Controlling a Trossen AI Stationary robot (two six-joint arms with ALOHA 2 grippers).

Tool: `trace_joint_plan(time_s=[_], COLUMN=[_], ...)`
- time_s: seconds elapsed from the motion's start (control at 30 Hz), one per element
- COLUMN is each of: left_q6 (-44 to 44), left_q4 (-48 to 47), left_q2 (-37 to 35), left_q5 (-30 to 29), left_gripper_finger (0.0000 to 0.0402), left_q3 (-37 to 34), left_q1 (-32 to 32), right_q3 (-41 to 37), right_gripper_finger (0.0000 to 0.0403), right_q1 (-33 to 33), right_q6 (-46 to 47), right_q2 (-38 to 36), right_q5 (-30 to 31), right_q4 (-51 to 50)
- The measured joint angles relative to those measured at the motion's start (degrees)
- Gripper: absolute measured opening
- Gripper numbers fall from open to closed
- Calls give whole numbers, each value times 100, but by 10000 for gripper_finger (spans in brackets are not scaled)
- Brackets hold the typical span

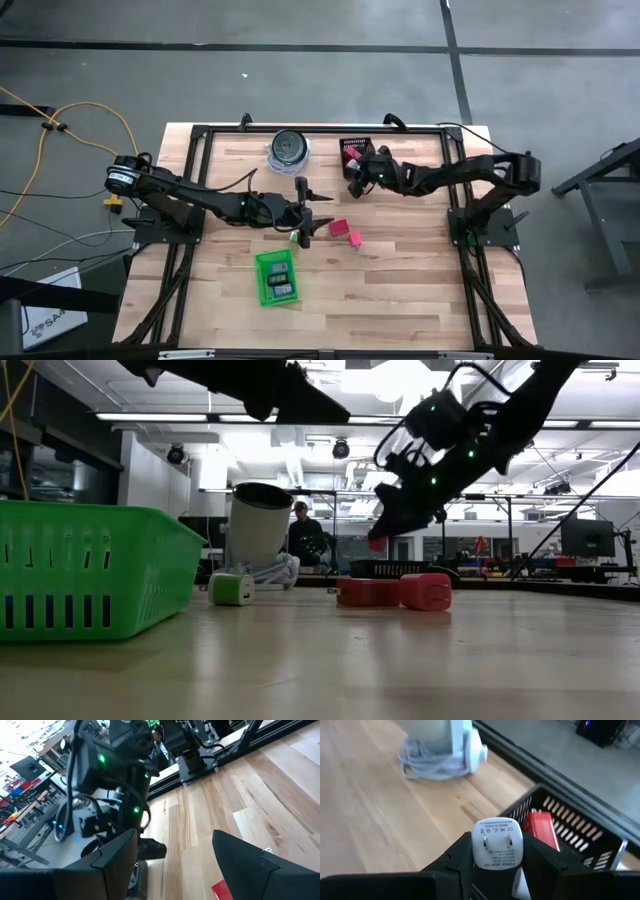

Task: Pick & Place Office items
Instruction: Put the pink charger adapter into the black bin

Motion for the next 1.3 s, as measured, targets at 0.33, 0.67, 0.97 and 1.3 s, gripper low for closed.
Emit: trace_joint_plan(time_s=[0.33,0.67,0.97,1.3], left_q6=[0,1,0,-89], left_q4=[2,2,2,4], left_q2=[0,-1,-1,0], left_q5=[-2,-2,-3,-4], left_gripper_finger=[251,251,251,251], left_q3=[0,0,0,0], left_q1=[17,17,17,17], right_q3=[-2,-3,-3,-3], right_gripper_finger=[121,121,132,168], right_q1=[0,-69,-105,-105], right_q6=[253,354,339,345], right_q2=[85,85,85,85], right_q5=[-40,-79,-305,-304], right_q4=[-151,-399,-358,-336])
